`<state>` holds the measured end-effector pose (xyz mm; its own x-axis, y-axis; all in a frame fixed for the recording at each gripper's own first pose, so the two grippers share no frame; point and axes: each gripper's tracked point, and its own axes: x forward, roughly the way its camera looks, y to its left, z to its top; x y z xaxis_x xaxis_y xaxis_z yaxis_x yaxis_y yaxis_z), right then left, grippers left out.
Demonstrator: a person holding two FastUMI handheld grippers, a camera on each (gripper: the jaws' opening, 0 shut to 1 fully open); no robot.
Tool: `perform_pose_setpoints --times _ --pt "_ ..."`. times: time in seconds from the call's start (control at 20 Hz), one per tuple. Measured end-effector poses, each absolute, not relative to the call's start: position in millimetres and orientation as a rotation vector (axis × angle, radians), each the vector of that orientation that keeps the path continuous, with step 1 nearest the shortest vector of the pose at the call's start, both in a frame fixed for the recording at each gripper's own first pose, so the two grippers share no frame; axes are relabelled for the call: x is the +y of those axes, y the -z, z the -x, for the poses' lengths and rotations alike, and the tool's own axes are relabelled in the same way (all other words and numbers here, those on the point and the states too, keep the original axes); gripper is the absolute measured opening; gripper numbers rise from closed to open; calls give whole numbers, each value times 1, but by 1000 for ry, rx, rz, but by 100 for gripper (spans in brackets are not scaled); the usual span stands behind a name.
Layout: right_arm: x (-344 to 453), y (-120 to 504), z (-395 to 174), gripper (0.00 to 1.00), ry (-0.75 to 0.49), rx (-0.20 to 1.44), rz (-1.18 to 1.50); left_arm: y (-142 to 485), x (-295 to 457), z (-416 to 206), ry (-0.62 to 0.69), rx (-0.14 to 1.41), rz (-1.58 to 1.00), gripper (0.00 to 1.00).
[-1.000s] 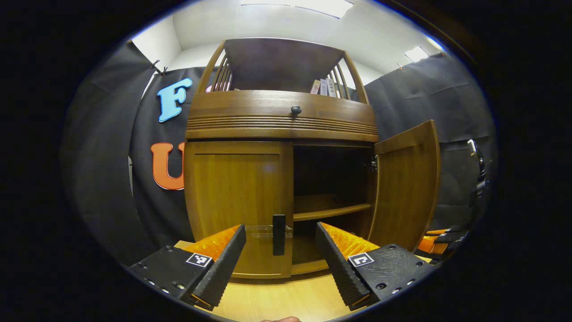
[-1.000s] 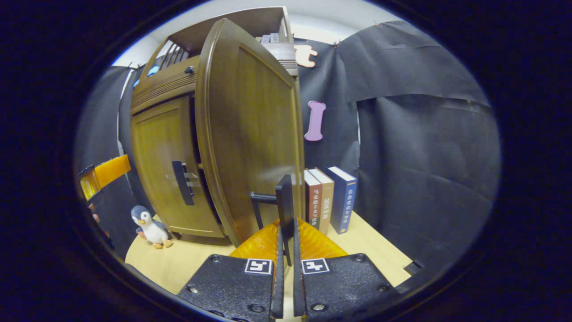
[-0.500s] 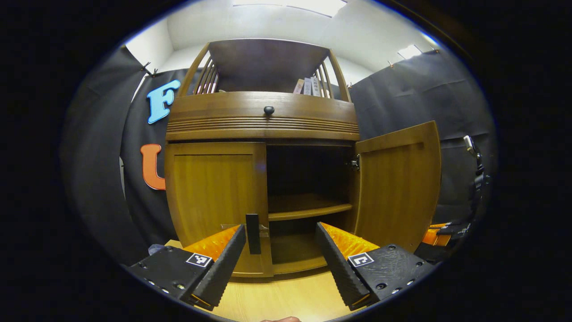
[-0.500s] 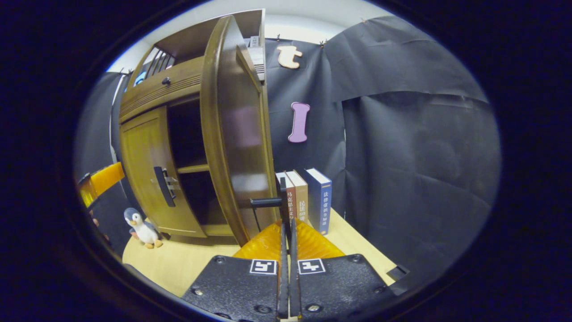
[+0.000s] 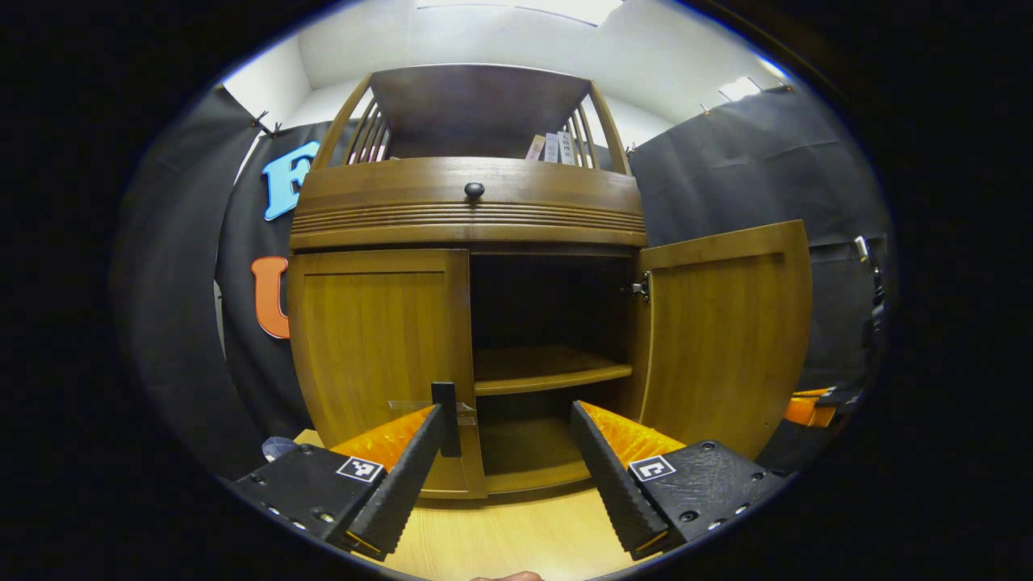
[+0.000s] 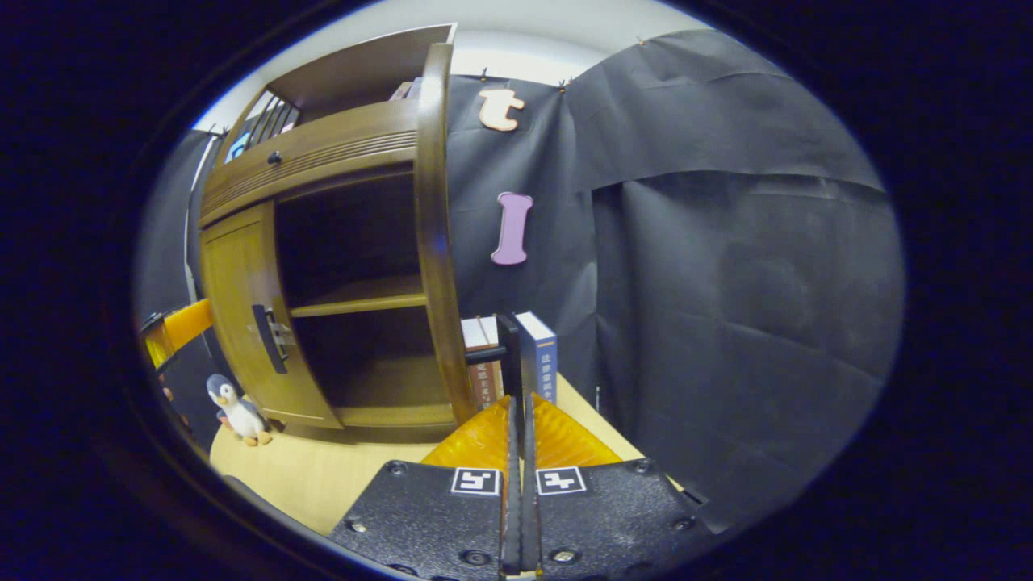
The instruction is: Open the right door of the double-door shoe cabinet with the right hand, and open the left door with the left hand.
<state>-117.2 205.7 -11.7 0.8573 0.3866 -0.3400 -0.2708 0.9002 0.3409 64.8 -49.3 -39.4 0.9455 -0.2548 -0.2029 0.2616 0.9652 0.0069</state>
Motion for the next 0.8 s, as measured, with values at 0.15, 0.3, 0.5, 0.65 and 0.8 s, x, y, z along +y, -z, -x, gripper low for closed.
perform_pose_setpoints --times 0.15,0.3,0.5,0.65,0.8 --pt "194 11 119 4 -342 404 -286 44 -46 -75 244 202 -35 95" --pt "184 10 121 4 -323 395 -286 51 -41 -89 224 207 -49 95" --pt "169 7 123 4 -297 379 -273 70 -31 -112 179 222 -66 95" --pt "156 8 124 4 -263 371 -269 85 -24 -133 158 244 -78 95" --pt "142 6 125 4 -211 363 -265 100 -17 -156 142 263 -69 95"
